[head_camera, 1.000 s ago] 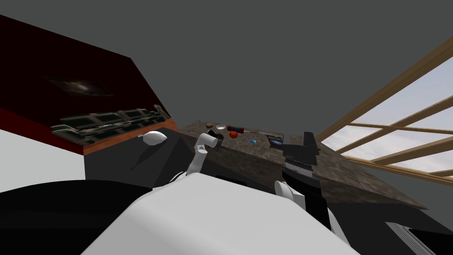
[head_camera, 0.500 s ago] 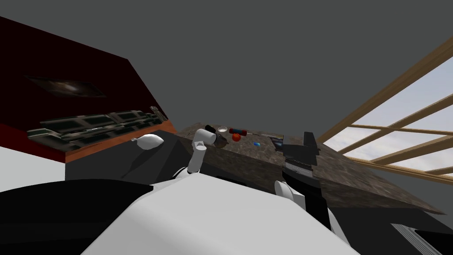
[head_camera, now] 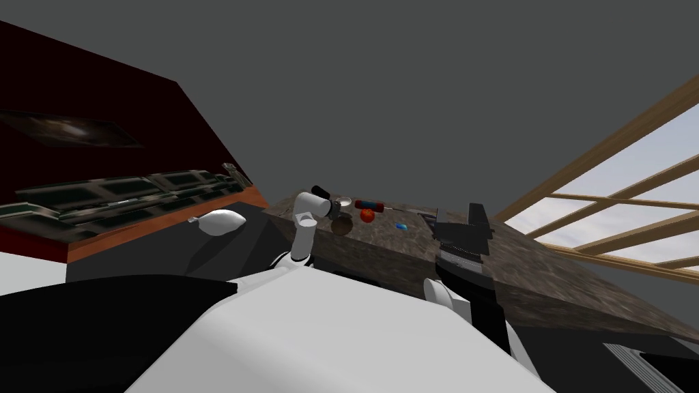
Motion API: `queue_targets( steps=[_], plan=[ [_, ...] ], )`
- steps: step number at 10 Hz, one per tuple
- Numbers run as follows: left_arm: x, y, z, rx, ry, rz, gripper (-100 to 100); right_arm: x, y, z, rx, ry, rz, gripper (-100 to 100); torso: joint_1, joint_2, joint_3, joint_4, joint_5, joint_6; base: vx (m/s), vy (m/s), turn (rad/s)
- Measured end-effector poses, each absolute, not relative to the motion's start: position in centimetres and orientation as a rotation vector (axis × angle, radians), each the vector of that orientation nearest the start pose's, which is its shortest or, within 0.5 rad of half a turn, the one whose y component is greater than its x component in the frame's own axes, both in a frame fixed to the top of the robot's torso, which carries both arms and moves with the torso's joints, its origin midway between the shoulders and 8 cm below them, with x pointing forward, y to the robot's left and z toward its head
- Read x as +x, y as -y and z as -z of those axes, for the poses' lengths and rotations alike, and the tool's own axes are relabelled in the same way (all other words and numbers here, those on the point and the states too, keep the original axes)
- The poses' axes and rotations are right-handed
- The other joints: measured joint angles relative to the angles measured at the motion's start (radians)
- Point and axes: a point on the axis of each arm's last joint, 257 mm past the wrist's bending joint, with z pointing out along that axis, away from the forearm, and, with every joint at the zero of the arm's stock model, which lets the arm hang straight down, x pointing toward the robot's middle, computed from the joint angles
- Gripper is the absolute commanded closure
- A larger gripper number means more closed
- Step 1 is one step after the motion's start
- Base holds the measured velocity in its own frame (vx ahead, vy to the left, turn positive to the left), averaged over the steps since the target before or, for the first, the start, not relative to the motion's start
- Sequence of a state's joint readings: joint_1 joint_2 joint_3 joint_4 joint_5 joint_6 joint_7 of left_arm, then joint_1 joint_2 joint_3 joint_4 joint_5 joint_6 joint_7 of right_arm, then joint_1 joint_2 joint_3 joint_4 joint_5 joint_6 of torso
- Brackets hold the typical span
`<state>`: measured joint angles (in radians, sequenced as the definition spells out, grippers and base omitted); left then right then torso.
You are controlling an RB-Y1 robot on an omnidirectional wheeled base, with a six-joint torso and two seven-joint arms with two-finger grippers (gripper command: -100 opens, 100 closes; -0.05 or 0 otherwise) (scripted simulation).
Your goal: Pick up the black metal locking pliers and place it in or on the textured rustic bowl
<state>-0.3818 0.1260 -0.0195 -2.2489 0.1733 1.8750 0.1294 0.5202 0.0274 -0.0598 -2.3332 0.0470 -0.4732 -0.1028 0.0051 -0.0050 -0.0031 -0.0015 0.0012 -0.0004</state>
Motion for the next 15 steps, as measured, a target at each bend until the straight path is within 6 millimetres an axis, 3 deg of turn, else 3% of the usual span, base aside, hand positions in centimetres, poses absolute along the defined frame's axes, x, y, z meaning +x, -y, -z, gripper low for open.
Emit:
queue_targets(
  steps=[5,6,10,11,12,15],
  plan=[
    [43.0,-17.1,16.3,-1.759,-1.999,0.681,100,33.3,29.7,-3.7,0.672,-0.582,-1.300,0,-0.004,0.005,0.003,0.001,-0.001,0.000,0.011,0.010,-0.005],
    [42.9,-17.1,16.3,-1.761,-2.001,0.677,-100,33.3,29.7,-3.7,0.672,-0.582,-1.300,0,-0.005,0.005,0.003,0.001,-0.001,0.000,0.000,0.000,0.000],
    [42.9,-17.1,16.3,-1.761,-2.001,0.677,-100,33.3,29.7,-3.7,0.672,-0.582,-1.300,0,-0.005,0.006,0.003,0.001,-0.001,0.000,0.000,0.000,0.000],
    [42.9,-17.1,16.3,-1.761,-2.001,0.677,0,33.3,29.7,-3.7,0.672,-0.582,-1.300,0,-0.005,0.006,0.003,0.001,-0.001,0.000,0.000,0.000,0.000],
    [42.9,-17.1,16.3,-1.761,-2.001,0.677,-100,33.3,29.7,-3.7,0.672,-0.582,-1.300,0,-0.005,0.006,0.003,0.001,-0.001,0.000,-0.021,0.002,0.017],
    [44.9,-16.9,15.3,-1.755,-2.007,0.675,-100,33.3,29.7,-3.7,0.672,-0.582,-1.300,0,-0.005,0.009,0.005,0.002,-0.001,0.000,-0.063,0.001,0.022]
  ],
)
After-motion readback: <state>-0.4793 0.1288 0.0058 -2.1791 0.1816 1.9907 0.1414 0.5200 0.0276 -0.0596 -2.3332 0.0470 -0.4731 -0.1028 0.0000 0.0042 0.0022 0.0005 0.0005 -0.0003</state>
